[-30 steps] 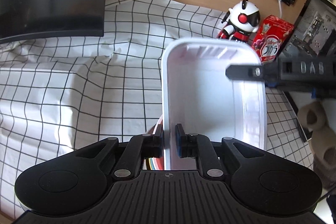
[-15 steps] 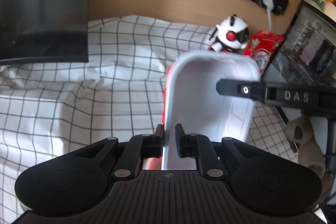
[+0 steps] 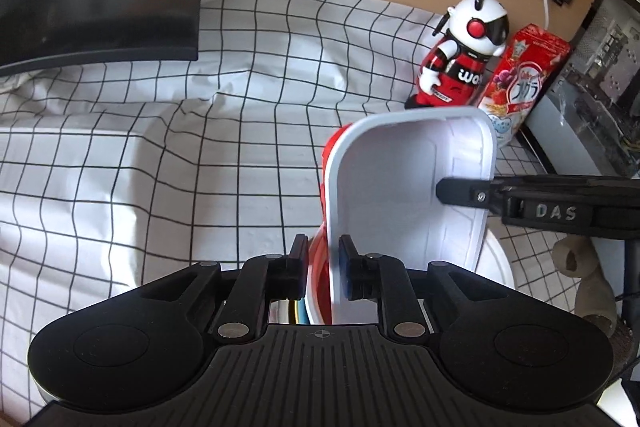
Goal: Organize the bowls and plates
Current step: 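Tip the white tray into the top bowl with the left gripper while the right gripper holds the stack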
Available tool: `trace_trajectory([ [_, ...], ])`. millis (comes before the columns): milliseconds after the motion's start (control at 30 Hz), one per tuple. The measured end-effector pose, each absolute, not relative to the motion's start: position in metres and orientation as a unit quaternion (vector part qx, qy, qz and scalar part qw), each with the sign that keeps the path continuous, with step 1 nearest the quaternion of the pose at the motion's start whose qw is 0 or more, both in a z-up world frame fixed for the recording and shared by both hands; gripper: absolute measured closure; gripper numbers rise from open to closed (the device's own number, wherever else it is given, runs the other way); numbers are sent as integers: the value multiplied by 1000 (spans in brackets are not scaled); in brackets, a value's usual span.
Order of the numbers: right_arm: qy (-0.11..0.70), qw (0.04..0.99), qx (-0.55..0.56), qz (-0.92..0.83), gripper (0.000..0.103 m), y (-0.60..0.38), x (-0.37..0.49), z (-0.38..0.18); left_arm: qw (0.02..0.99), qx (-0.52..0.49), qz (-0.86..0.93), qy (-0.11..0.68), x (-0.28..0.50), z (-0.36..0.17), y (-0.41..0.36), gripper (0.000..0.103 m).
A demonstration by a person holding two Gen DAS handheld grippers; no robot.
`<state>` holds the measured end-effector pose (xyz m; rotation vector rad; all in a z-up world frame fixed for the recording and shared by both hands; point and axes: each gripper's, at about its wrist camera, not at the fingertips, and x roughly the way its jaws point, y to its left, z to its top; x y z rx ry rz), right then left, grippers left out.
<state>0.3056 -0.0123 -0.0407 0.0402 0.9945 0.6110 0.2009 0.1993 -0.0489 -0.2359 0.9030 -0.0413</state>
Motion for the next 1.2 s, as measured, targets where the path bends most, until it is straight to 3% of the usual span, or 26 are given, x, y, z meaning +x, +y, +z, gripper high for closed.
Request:
trace_trajectory([
  [333,526,809,24,259,64,-16,289,-74,892,-130,-25,432,194,-53,206,82],
  [967,518,824,57,220,59,-33,272,-70,898,-134,-15,419,196,-50,199,83],
  [1200,523,821,54,222,56,-36,270,-75,901,-147,8,409,187,-41,189,79],
])
